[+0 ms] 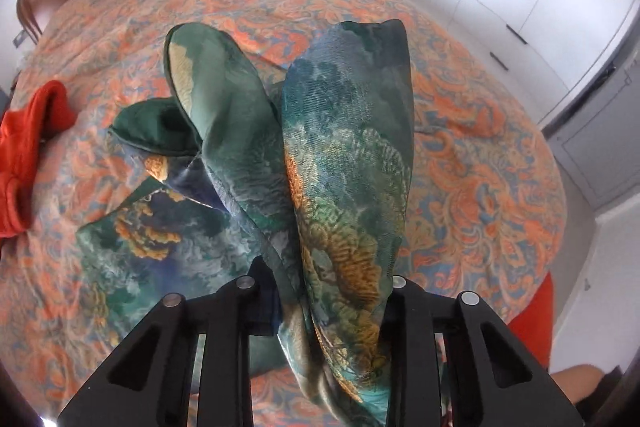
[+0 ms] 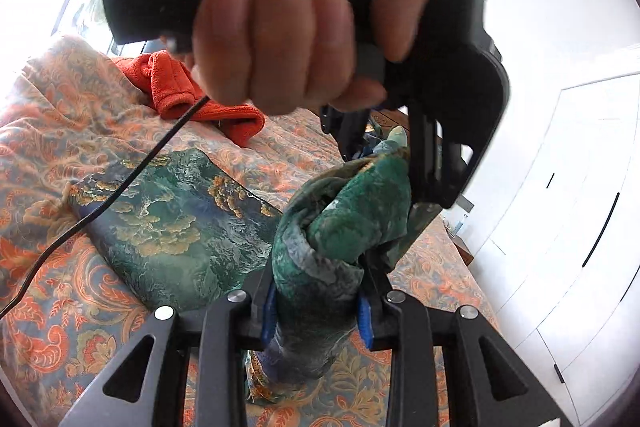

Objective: Fold large clothes
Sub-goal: 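Fold the held end over the jacket with both grippers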

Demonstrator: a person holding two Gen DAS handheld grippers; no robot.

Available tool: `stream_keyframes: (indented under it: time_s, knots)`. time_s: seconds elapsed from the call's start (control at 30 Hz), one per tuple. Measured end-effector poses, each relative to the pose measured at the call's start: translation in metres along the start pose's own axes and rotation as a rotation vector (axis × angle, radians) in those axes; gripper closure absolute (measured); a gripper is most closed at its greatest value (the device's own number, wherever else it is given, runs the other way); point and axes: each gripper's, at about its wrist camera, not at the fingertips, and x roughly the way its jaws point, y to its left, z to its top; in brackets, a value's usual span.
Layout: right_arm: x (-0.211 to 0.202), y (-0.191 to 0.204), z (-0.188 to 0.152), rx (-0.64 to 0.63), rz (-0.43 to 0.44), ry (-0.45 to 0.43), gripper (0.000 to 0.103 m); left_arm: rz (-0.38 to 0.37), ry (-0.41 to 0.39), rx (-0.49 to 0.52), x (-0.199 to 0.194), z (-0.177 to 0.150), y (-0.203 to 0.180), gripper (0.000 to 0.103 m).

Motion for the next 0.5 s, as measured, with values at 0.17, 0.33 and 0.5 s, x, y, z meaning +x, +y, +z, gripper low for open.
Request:
stream_keyframes:
  time_s: [0.17, 0.33, 0.5]
  knots:
    - [-0.018, -0.02, 0.006, 0.158, 0.196, -0.002, 0.042, 0.022, -0.033, -0.026, -0.013, -0.009, 0.048, 0.076]
    - [-0.012, -0.057, 0.002, 0.418, 0.369, 0.053, 0.045, 0.033, -0.048, -0.084, -0.013, -0.026, 0.093, 0.076]
    - [0.05, -0.068, 0.004, 0.596, 0.409, 0.159, 0.063, 0.013, -0.061, -0.16, -0.006, -0.049, 0.131, 0.075]
